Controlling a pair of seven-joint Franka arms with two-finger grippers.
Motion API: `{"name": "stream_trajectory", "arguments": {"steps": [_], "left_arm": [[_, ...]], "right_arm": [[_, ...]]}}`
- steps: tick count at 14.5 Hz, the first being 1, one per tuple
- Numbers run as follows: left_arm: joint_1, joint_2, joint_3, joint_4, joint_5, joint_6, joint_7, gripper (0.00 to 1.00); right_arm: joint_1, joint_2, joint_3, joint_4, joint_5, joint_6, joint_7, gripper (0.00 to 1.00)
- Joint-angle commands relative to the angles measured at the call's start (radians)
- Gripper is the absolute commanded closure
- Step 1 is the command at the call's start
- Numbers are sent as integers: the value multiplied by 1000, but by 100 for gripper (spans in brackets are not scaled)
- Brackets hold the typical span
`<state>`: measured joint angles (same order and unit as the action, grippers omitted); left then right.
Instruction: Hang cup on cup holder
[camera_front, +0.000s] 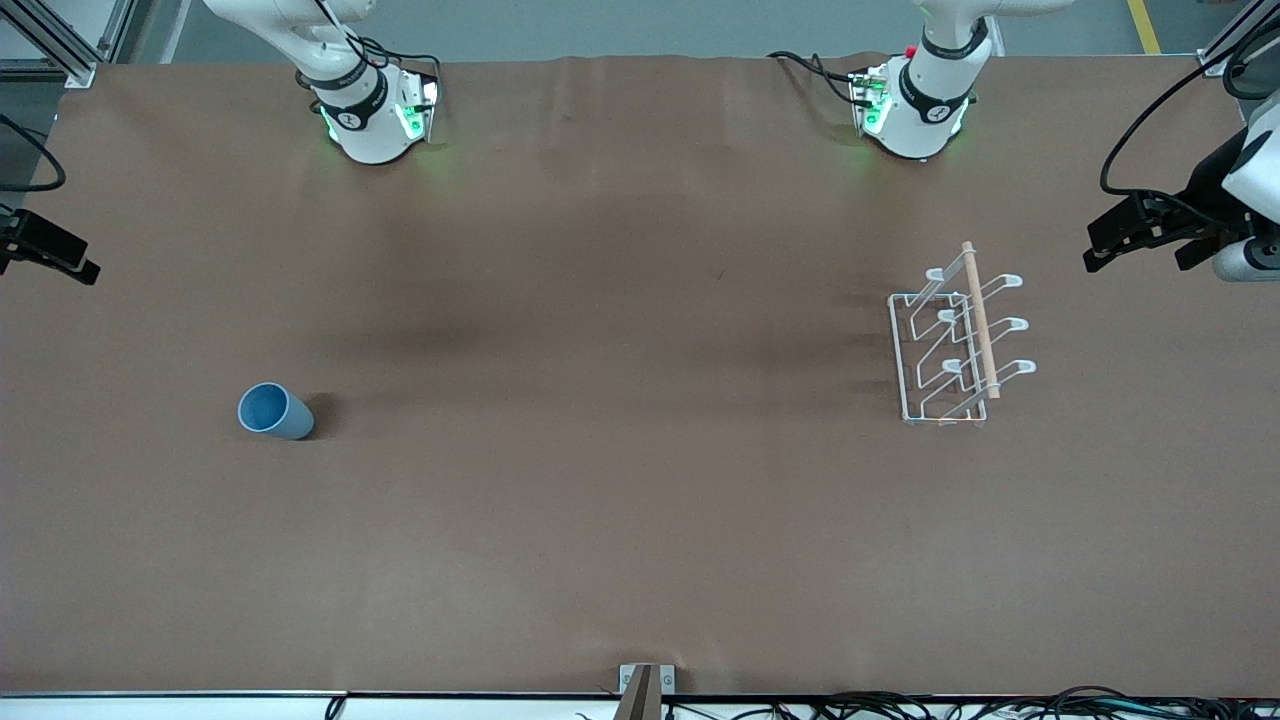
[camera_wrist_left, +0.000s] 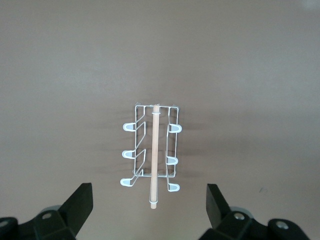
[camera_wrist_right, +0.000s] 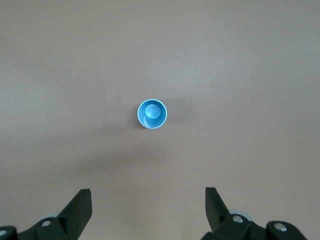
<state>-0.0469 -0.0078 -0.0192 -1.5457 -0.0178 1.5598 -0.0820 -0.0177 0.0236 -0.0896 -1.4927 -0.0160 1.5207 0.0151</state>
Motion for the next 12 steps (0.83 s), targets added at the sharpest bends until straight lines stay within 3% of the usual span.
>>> {"name": "stream_trajectory", "arguments": {"steps": [1, 12], "left_arm": [[5, 0, -7, 15, 19, -14, -12, 0], [7, 0, -5, 16, 21, -14, -12, 0]], "right_arm": [[2, -16, -4, -9, -4, -7, 16, 0], [1, -7, -4, -37, 4, 16, -15, 0]]}}
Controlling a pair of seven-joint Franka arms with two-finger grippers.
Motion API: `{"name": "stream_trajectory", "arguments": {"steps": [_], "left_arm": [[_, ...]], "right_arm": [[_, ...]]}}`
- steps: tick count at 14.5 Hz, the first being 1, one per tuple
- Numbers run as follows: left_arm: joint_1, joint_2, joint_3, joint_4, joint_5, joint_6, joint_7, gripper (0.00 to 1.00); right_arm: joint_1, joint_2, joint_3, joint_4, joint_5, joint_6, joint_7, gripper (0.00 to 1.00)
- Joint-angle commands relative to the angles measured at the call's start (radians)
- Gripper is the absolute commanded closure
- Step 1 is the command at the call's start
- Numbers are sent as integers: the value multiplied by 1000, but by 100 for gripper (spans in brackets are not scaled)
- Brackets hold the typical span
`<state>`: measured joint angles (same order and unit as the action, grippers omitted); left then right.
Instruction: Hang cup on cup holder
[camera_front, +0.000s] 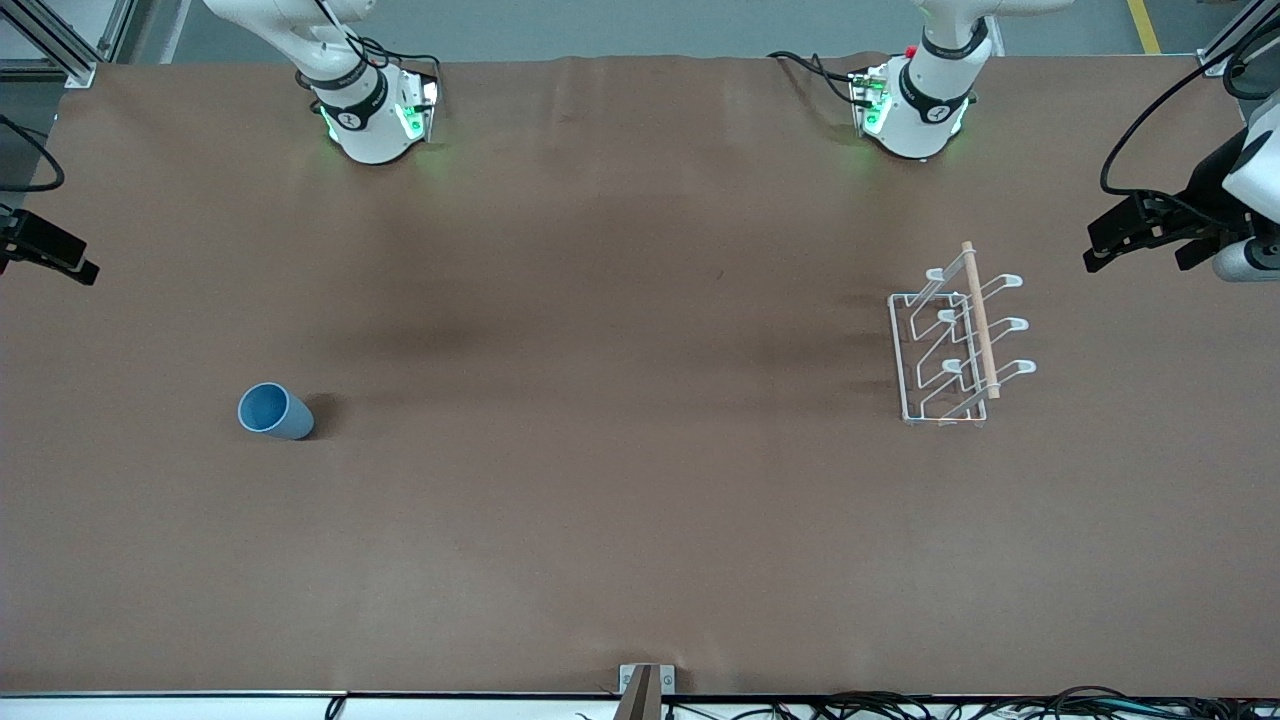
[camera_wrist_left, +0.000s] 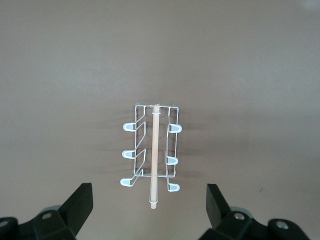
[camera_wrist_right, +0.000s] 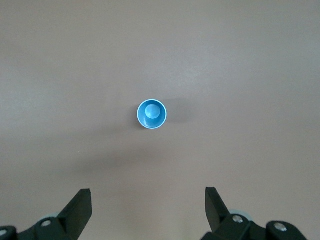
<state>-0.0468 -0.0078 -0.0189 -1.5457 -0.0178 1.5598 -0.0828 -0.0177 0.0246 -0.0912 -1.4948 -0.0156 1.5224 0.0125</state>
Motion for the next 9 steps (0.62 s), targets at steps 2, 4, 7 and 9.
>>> {"name": "stream_trajectory", "arguments": {"steps": [2, 4, 7, 9], "left_arm": [[7, 0, -6, 16, 21, -14, -11, 0], [7, 2, -6, 16, 30, -14, -11, 0], [5, 2, -9, 15, 41, -14, -3, 0], [5, 2, -10, 15, 39, -14, 5, 0]], "right_arm": [[-7, -3, -4, -114, 3, 88, -37, 0], [-14, 0, -5, -220, 3, 204, -48, 0], [-27, 61, -5, -337, 3, 381, -84, 0], [-30, 138, -5, -343, 3, 445, -95, 0]]}}
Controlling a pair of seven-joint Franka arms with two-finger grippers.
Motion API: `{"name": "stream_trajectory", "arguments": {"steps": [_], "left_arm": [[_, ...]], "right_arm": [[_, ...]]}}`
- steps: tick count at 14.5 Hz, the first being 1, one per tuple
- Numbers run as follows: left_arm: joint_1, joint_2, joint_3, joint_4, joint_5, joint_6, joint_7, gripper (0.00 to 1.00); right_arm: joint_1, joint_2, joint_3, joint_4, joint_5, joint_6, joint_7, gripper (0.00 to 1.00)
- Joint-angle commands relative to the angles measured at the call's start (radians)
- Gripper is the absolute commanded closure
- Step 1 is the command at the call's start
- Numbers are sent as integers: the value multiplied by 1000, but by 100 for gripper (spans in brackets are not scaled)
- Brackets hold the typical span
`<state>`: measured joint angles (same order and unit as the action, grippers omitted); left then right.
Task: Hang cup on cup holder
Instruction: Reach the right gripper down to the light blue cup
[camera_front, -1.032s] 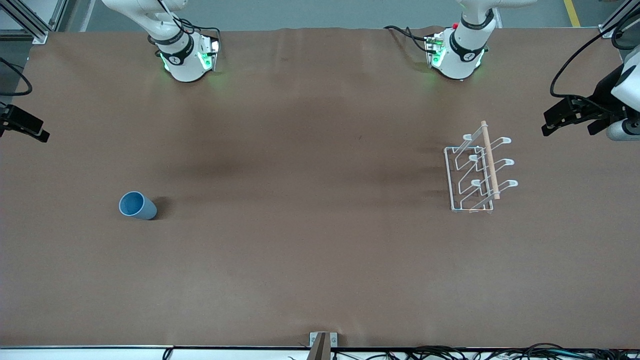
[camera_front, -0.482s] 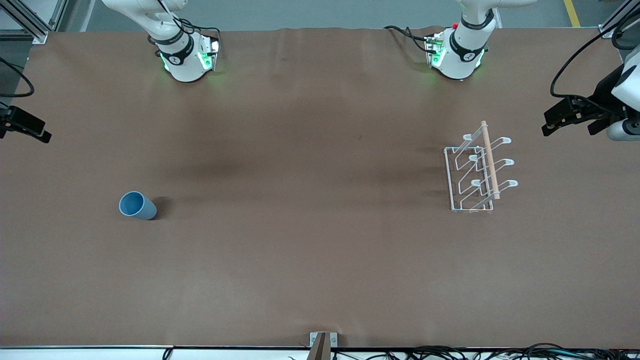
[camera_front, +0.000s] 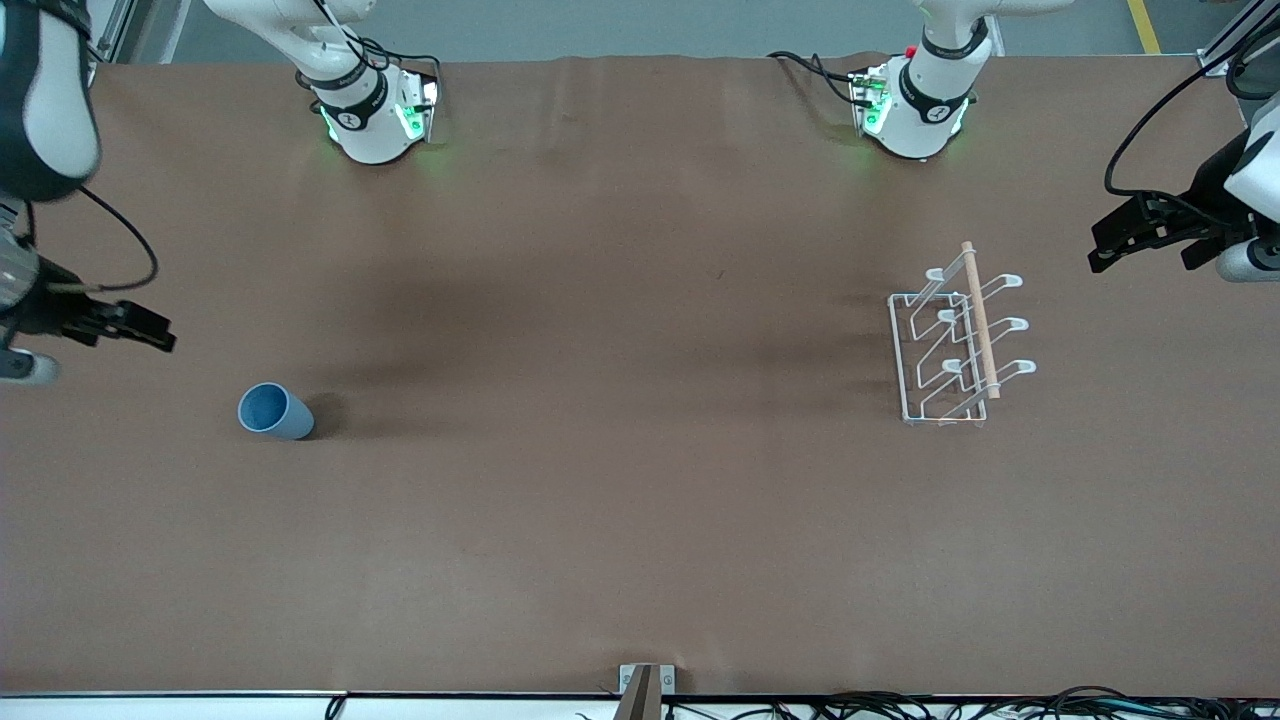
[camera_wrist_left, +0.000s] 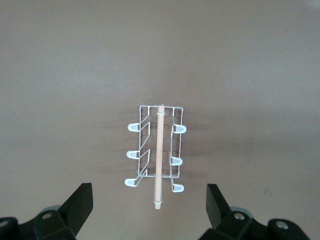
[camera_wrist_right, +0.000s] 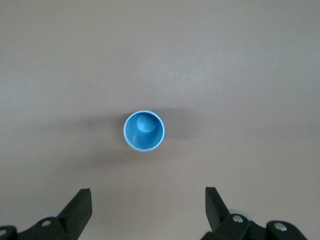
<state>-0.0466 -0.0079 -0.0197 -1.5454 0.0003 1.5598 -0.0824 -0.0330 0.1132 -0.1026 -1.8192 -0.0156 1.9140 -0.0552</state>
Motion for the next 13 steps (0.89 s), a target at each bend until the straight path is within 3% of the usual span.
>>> {"name": "stream_trajectory", "arguments": {"steps": [1, 4, 8, 13], "left_arm": [[7, 2, -14, 14, 21, -14, 6, 0], [5, 6, -16, 16, 7, -7, 13, 1], [1, 11, -17, 13, 3, -1, 61, 1], [-1, 11, -16, 13, -2, -1, 61, 1]], "right_arm": [[-15, 81, 8, -20, 3, 84, -28, 0], [-15, 155, 8, -66, 3, 225, -50, 0], [-25, 186, 8, -239, 3, 503, -113, 0], [-28, 240, 9, -259, 3, 553, -115, 2]]}}
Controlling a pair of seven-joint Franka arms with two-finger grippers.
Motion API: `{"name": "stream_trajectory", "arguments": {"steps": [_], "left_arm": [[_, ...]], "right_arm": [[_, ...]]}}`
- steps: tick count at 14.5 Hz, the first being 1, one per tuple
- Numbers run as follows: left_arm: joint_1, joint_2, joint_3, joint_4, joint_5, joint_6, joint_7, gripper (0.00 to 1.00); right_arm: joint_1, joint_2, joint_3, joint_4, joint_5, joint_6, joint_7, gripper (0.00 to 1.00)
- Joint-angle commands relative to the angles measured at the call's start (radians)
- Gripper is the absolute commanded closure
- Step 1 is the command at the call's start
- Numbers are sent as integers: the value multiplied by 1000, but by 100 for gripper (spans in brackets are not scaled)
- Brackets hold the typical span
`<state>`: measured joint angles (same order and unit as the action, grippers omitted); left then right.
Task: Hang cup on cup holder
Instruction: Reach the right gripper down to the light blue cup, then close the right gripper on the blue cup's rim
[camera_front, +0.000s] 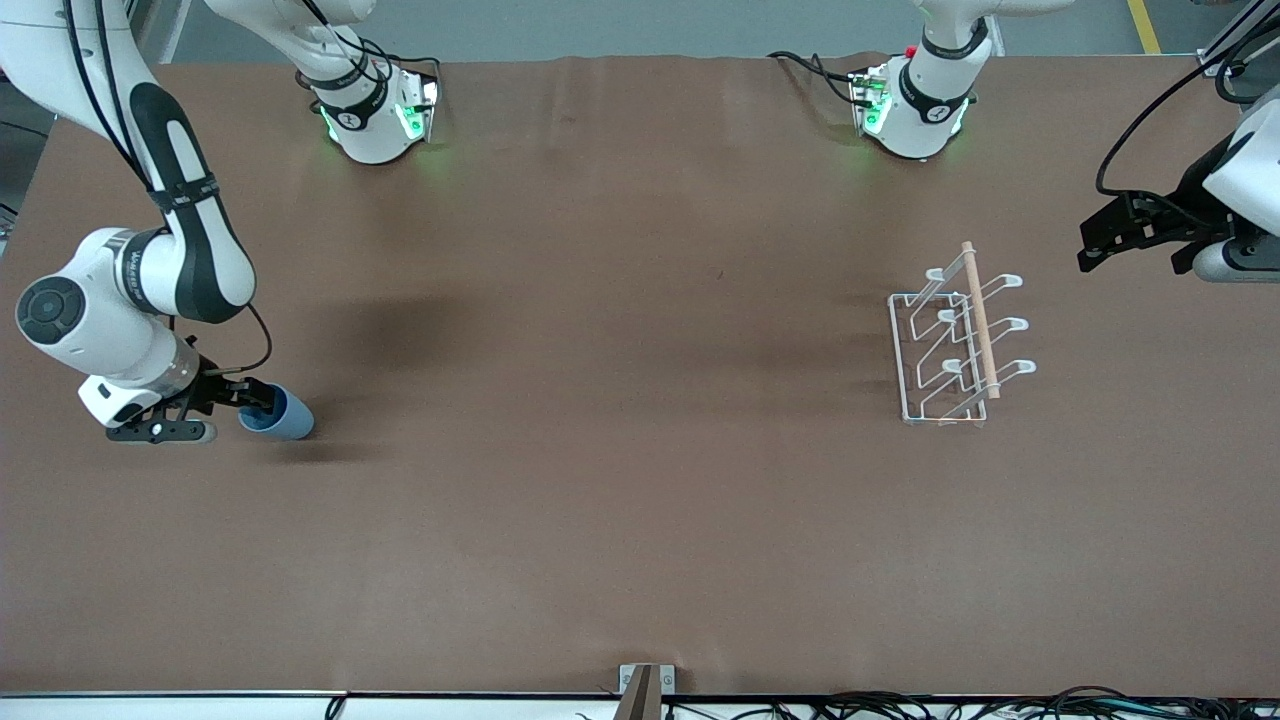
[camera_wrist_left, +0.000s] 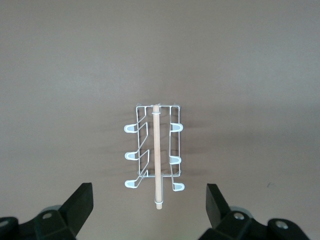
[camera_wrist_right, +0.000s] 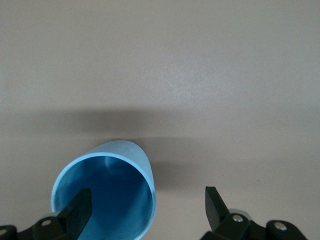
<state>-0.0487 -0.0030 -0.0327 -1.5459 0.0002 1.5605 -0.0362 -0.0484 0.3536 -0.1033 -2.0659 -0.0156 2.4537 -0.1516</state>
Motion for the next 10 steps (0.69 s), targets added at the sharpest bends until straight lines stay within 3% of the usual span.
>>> {"name": "stream_trajectory", "arguments": {"steps": [1, 4, 5, 8, 10], "left_arm": [[1, 6, -3, 13, -2, -2, 15, 1], [1, 6, -4, 13, -2, -2, 13, 1], [0, 6, -3, 13, -2, -2, 13, 1], [0, 6, -3, 13, -2, -2, 13, 1], [0, 6, -3, 13, -2, -2, 13, 1]], "right_arm": [[-14, 11, 10, -14, 3, 33, -19, 4], [-16, 41, 10, -13, 3, 44, -19, 18], [-13, 47, 10, -11, 3, 42, -17, 31], [-11, 59, 11, -2, 5, 30, -11, 96], [-13, 59, 11, 10, 6, 27, -8, 100]]}}
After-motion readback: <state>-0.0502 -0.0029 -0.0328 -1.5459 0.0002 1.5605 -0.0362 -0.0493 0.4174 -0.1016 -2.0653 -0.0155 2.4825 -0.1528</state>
